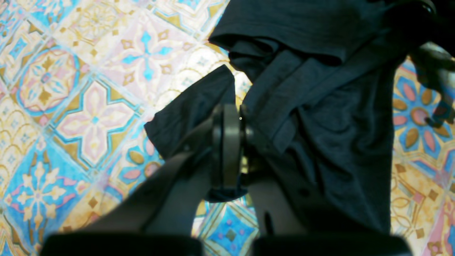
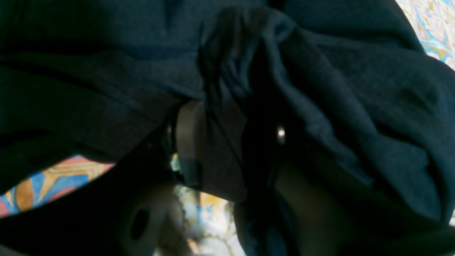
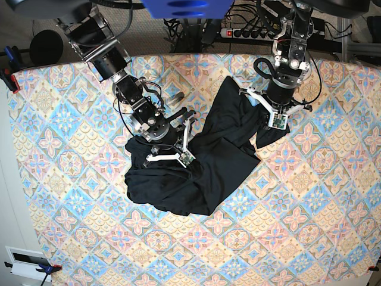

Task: Layout the t-shirt on the table in an organized manner, then fold the t-shirt properly
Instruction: 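Grasp the shirt fabric with the right gripper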

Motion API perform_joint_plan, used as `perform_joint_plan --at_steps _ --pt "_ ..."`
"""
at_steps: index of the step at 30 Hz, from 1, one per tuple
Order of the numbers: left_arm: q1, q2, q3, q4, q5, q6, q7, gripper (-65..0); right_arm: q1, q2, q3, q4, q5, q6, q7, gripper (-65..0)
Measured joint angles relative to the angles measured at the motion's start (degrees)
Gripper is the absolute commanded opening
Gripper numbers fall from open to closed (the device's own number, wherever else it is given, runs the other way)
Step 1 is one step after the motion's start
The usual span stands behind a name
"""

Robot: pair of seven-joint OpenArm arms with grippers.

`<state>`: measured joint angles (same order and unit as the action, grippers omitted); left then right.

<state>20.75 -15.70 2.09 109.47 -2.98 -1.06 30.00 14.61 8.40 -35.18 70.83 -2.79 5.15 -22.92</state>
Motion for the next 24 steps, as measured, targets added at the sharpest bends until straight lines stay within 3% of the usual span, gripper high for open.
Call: perform_joint_plan --at_steps 20,24 --pt "-0.2 0.0 0.0 0.0 0.0 0.0 0.0 -65.0 5.0 0.1 0.0 -0.5 -0.2 0.2 -2.1 -42.6" --pt "-0.1 0.0 0.0 0.0 0.0 0.0 0.0 -65.0 5.0 0.1 -0.2 -0.5 -0.2 0.2 -2.1 -55.1"
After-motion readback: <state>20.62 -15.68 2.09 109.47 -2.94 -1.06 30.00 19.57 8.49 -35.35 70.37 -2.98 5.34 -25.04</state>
